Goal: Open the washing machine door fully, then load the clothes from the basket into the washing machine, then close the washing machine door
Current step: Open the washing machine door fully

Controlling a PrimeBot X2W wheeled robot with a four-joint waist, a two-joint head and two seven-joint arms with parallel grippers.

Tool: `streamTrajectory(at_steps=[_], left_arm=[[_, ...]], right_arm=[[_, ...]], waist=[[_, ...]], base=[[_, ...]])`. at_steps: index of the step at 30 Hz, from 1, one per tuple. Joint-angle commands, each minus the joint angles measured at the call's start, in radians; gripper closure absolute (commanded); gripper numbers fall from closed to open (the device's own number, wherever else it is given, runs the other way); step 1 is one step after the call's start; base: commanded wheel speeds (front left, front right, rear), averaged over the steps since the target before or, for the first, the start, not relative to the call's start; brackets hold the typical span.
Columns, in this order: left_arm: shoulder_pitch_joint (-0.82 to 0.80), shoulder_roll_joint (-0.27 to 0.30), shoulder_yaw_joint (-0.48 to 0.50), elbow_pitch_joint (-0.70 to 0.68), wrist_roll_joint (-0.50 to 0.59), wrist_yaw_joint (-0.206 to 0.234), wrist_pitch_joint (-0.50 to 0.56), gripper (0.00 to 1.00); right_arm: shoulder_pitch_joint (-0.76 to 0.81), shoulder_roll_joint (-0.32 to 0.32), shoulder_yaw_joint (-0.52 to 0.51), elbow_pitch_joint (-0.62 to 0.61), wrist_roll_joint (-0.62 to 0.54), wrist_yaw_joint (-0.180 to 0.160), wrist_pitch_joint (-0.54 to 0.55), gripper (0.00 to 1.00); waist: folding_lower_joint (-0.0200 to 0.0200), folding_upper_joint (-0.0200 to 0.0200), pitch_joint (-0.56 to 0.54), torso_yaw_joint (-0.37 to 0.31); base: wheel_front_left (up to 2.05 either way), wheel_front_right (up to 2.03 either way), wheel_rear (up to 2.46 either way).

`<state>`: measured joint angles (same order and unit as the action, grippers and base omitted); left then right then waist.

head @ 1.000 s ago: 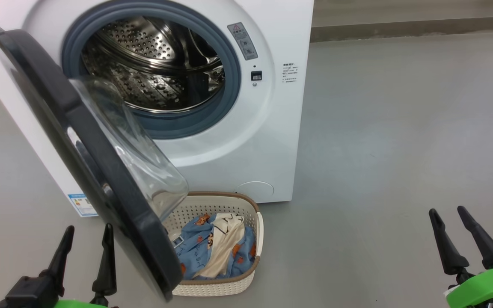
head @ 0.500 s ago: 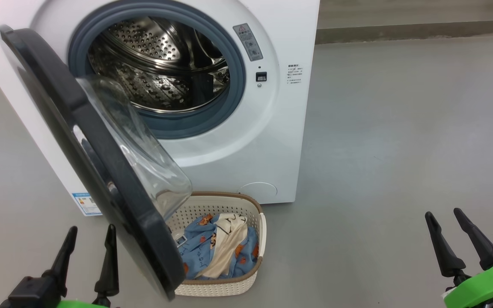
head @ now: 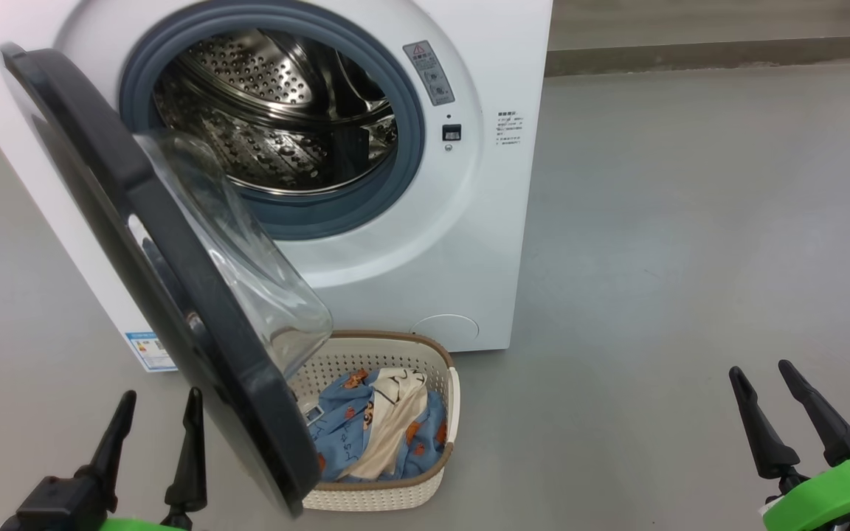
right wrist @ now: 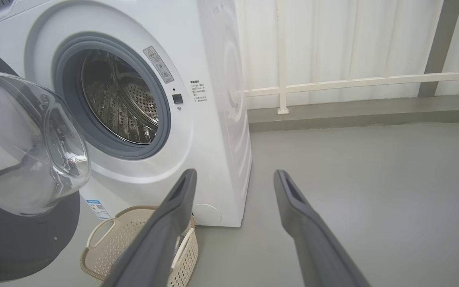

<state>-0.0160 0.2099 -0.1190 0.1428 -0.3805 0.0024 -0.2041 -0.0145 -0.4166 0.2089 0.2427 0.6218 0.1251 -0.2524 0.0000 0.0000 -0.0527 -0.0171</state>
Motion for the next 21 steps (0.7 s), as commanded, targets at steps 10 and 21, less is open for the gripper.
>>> streamTrajectory(at_steps=[10,21], left_arm=[[-0.043,0.037,0.028,-0.013,-0.01,0.005,-0.013,0.0],[-0.051,0.033,0.036,-0.046,-0.022,0.016,-0.024,1.0]], right_arm=[[-0.04,-0.029,0.013,-0.019,-0.012,0.006,-0.009,0.0],[-0.035,-0.021,0.007,-0.018,-0.017,0.006,-0.009,0.0]], waist=[[0.0,0.0,0.001,-0.001],[0.0,0.0,-0.002,0.006]], base=[[0.0,0.0,0.0],[0.0,0.0,0.0]])
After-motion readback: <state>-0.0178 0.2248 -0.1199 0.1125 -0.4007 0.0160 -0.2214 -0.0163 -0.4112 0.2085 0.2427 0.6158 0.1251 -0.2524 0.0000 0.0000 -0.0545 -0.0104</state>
